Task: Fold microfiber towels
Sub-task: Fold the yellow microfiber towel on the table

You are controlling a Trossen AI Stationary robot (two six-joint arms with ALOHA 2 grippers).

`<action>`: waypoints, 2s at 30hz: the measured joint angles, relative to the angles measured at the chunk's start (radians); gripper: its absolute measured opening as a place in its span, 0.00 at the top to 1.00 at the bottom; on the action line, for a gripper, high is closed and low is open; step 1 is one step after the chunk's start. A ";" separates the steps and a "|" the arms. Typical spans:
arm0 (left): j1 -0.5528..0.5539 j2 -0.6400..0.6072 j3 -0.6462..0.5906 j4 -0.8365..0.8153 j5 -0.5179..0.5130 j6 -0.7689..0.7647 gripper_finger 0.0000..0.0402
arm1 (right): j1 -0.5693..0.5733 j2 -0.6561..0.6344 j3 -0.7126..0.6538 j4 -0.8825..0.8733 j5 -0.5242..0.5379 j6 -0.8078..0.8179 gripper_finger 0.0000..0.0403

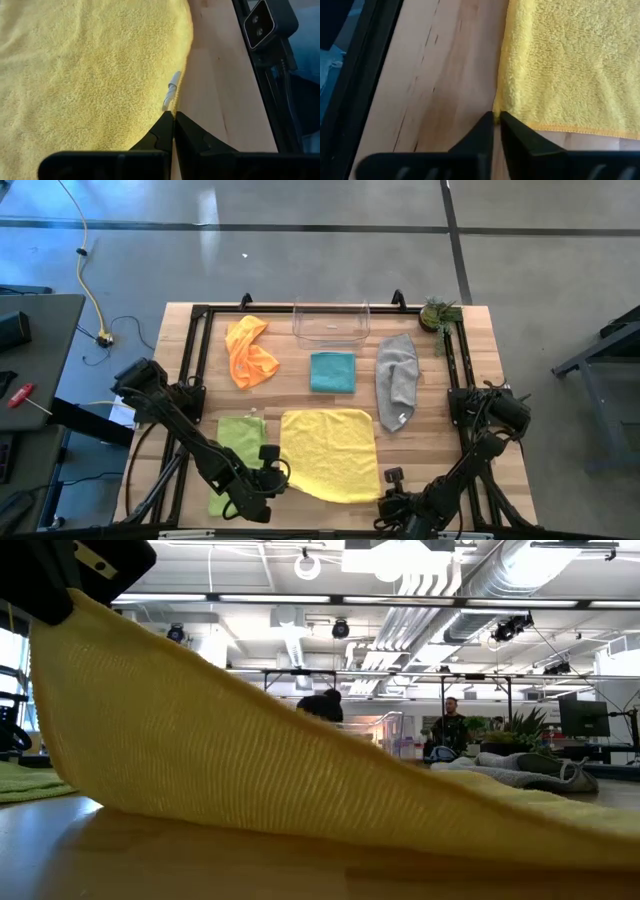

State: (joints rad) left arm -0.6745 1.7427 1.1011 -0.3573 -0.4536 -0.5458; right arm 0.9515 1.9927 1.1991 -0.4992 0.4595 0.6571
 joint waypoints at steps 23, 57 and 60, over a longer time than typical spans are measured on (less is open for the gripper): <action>-0.124 -0.061 -0.027 -0.055 -0.157 -0.229 1.00 | -0.008 -0.034 0.131 -0.061 0.115 0.063 0.81; -0.085 -0.061 -0.048 -0.131 -0.133 -0.314 1.00 | -0.048 0.101 0.133 0.123 -0.042 0.070 0.93; -0.069 -0.061 -0.047 -0.147 -0.142 -0.331 1.00 | -0.049 0.074 0.129 0.100 -0.050 0.097 0.98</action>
State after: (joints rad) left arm -0.7436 1.6819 1.0536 -0.5040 -0.5960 -0.8767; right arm 0.9024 2.0668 1.3285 -0.3995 0.4094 0.7537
